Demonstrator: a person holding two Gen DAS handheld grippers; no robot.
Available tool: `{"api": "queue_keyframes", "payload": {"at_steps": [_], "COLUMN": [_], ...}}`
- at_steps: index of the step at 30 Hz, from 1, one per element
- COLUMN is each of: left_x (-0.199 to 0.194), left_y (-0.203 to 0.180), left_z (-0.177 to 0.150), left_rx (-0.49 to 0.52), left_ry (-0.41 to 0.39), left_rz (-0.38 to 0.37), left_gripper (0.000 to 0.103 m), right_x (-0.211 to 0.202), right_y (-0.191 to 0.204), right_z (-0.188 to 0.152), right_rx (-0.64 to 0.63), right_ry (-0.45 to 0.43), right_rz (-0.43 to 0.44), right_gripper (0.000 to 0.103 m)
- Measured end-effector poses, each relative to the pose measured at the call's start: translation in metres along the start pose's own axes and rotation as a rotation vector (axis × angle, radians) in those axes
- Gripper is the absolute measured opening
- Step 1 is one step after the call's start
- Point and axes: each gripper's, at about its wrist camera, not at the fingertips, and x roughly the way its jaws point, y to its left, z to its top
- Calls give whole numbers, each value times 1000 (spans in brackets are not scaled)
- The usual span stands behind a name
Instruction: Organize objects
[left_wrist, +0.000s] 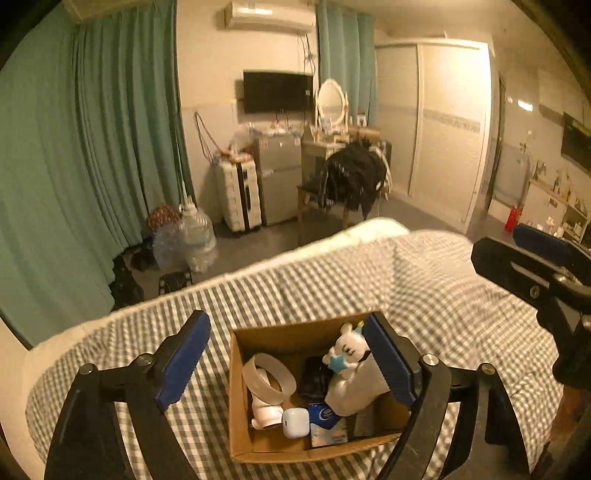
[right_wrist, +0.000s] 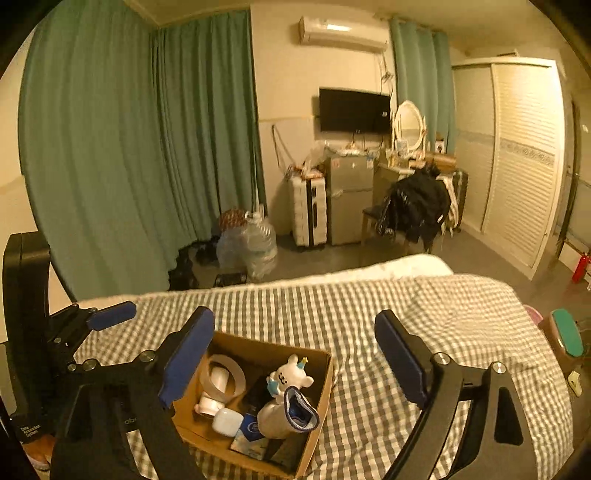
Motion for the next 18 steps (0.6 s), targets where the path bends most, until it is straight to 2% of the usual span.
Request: {"api": "queue_keyframes", "payload": {"at_steps": [5,10,13,18], "left_x": [-68,-136,-168,-198], "left_y": [-5,-5,-2,4], "left_z": [21,21,11,-13], "left_rx": [15,27,16,10], "left_ry": [-100,-205,-256,-300], "left_rz": [22,12,2,11], "left_gripper": [98,102,103,103], "right_x": [-61,-125,-157,-194], "right_y": [12,24,32,36], "right_z": [21,31,22,-11], "right_rx": [-18,-34,-56,-44], "right_ry": [-79,-164,-207,-266], "right_rz": [-6,-12,-17,-16], "right_gripper": [90,93,94,100]}}
